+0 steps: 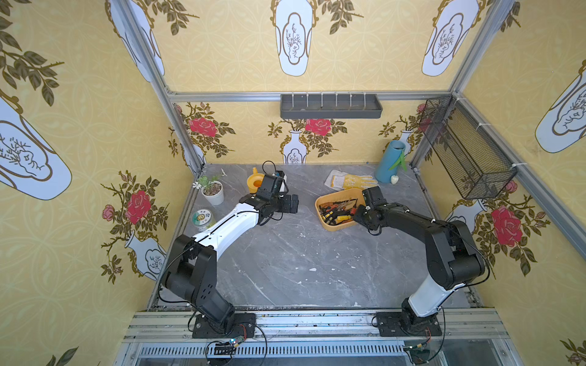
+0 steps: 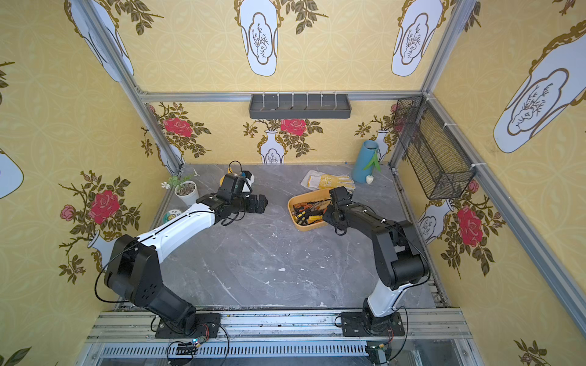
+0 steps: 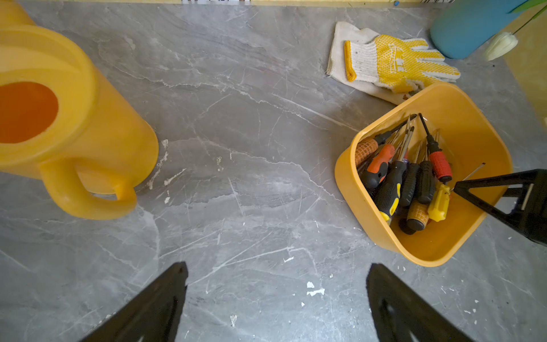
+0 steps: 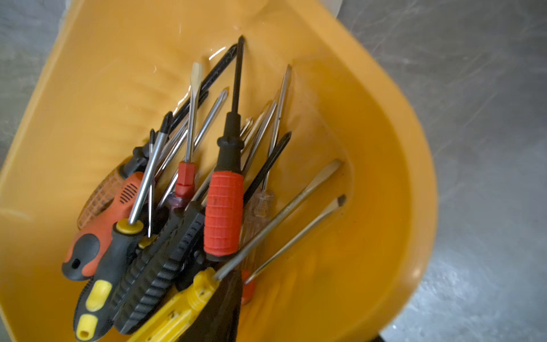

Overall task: Take out the screwdriver from the storage box
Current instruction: Pick up the storage box at the center of the board.

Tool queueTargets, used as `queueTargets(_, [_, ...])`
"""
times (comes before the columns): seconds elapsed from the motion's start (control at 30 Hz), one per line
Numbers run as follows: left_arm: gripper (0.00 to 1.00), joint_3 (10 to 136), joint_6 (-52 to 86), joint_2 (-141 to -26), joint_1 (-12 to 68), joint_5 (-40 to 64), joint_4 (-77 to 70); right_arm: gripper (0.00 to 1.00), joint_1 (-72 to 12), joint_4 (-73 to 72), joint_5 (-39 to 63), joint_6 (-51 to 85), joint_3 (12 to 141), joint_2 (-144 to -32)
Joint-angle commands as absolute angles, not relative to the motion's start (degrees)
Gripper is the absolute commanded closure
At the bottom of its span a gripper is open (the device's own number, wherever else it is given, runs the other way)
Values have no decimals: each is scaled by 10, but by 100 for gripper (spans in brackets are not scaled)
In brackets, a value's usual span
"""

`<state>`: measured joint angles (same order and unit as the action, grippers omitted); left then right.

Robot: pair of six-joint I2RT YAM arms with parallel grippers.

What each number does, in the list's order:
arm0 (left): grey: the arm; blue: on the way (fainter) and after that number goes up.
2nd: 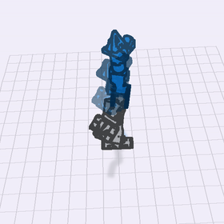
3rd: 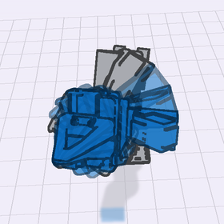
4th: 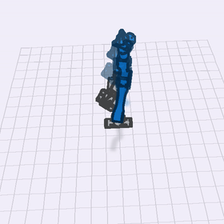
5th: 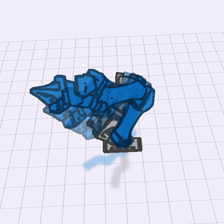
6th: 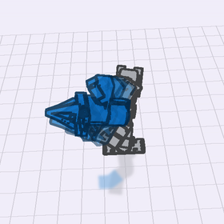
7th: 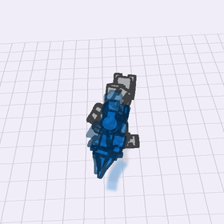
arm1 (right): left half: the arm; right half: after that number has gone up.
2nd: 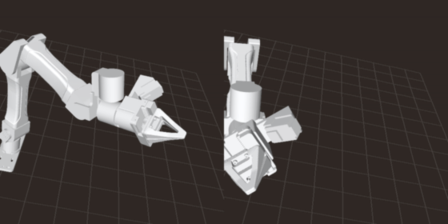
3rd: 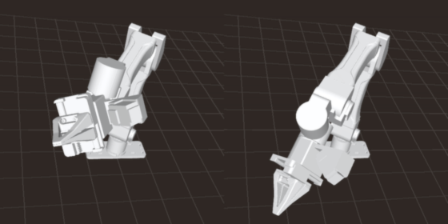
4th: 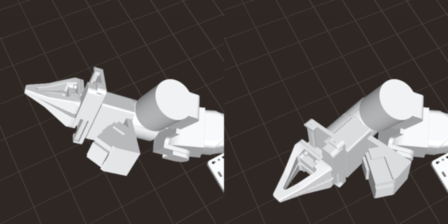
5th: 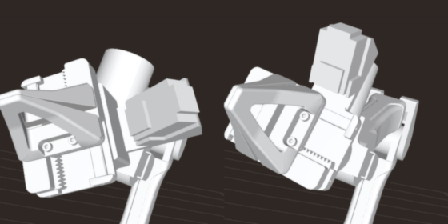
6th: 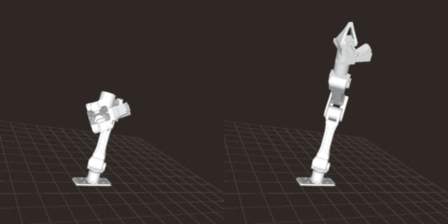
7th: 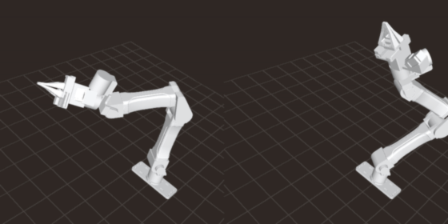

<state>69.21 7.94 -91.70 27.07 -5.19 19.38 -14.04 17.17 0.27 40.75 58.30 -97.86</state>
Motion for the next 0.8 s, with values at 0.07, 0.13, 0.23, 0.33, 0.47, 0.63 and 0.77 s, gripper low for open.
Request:
queueTargets(0.07, [1, 703, 77, -916, 272, -54, 200, 64, -150, 248, 14, 351, 603, -996])
queueTargets(0.13, [1, 702, 76, -914, 272, -55, 201, 68, -152, 253, 19, 346, 605, -999])
queueTargets(0.23, [1, 702, 76, -909, 272, -55, 201, 70, -156, 256, 24, 343, 604, -1003])
queueTargets(0.33, [1, 703, 76, -907, 271, -49, 202, 72, -162, 258, 34, 334, 605, -1007])
queueTargets(0.47, [1, 707, 76, -907, 273, -36, 209, 81, -173, 254, 53, 310, 611, -1016])
queueTargets(0.63, [1, 711, 76, -914, 279, -47, 216, 85, -182, 237, 80, 281, 617, -1028])
queueTargets(0.77, [1, 717, 79, -922, 282, -47, 225, 86, -195, 237, 84, 263, 630, -1034])
